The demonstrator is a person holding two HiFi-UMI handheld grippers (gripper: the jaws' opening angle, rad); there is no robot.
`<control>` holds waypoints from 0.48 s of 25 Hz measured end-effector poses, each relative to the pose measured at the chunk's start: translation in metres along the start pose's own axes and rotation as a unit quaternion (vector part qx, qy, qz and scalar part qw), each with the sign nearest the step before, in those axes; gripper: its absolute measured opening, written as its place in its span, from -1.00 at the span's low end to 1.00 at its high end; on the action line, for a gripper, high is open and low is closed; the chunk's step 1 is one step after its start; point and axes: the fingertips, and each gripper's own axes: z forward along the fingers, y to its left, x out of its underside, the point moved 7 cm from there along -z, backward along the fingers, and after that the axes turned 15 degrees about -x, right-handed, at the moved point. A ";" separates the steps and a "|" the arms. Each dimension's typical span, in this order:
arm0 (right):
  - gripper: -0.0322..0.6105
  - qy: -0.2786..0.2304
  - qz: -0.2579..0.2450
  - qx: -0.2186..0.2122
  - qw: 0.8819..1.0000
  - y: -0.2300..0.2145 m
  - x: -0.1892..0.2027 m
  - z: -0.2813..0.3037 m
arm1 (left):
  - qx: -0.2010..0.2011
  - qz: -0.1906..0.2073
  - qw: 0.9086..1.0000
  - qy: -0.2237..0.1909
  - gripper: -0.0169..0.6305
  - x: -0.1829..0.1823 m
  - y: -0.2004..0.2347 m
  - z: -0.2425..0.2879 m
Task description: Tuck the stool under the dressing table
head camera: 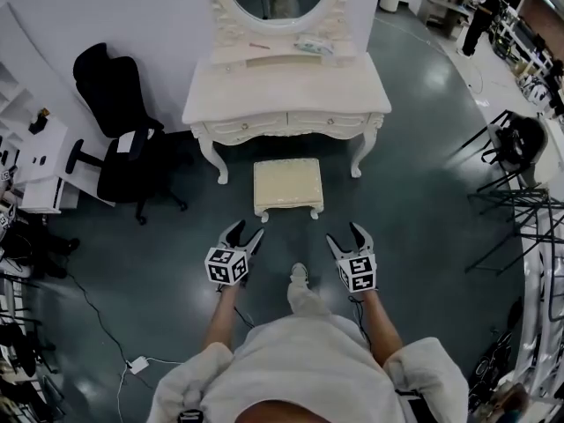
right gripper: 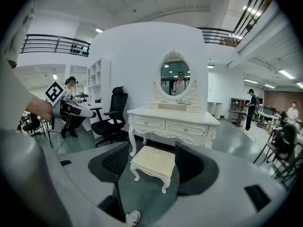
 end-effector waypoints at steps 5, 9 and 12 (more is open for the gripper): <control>0.02 0.003 -0.005 -0.011 1.000 -0.040 -0.024 0.036 | -0.007 -0.005 1.000 0.005 -0.17 -0.024 0.012 0.047; 0.02 0.006 -0.006 -0.019 1.000 -0.066 -0.035 0.057 | -0.011 -0.005 1.000 0.010 -0.17 -0.037 0.015 0.074; 0.02 0.008 -0.006 -0.023 1.000 -0.081 -0.040 0.071 | -0.014 -0.004 1.000 0.016 -0.17 -0.042 0.020 0.090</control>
